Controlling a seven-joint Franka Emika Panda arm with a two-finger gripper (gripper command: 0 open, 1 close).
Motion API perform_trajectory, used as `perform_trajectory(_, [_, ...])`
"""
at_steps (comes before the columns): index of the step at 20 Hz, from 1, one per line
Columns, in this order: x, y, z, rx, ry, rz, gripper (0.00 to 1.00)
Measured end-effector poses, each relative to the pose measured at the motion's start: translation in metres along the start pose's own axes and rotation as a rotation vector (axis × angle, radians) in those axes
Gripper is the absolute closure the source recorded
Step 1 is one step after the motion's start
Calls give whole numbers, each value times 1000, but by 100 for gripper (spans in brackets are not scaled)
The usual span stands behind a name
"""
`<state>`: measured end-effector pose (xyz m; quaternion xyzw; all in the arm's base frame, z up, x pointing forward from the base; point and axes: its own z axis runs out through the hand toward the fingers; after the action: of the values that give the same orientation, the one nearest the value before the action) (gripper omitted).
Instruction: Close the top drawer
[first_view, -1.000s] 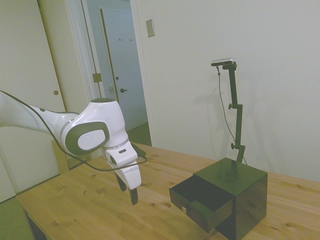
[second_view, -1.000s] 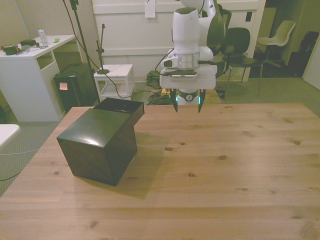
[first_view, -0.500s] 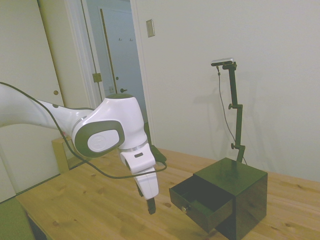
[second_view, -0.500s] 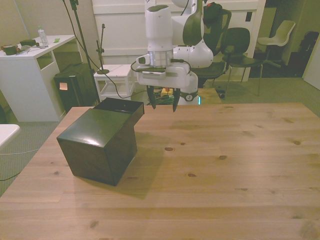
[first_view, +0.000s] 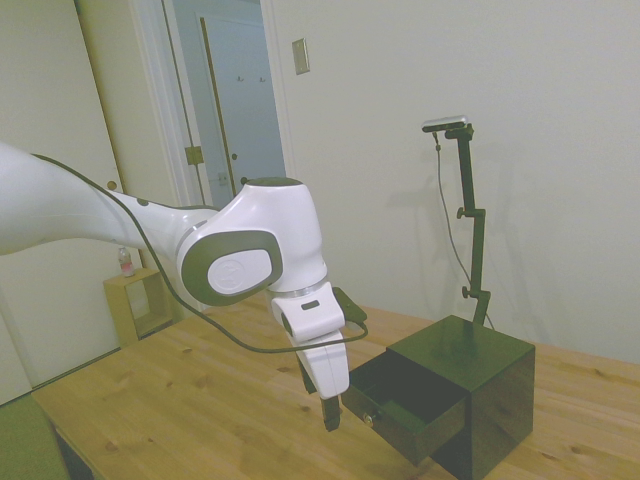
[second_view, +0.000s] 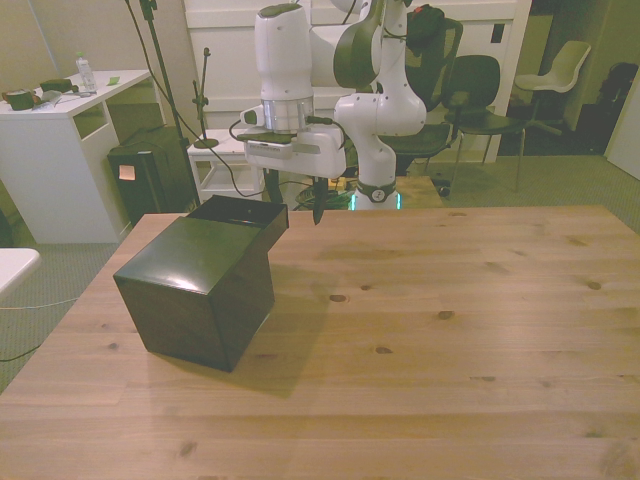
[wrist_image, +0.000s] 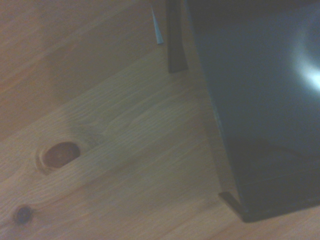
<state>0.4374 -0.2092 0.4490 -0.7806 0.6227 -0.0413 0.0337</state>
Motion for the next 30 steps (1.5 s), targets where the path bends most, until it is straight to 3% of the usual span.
perform_trajectory(16, [7, 5, -6, -20, -15, -32, 100])
perform_trajectory(30, [47, 9, -10, -40, -5, -20, 100])
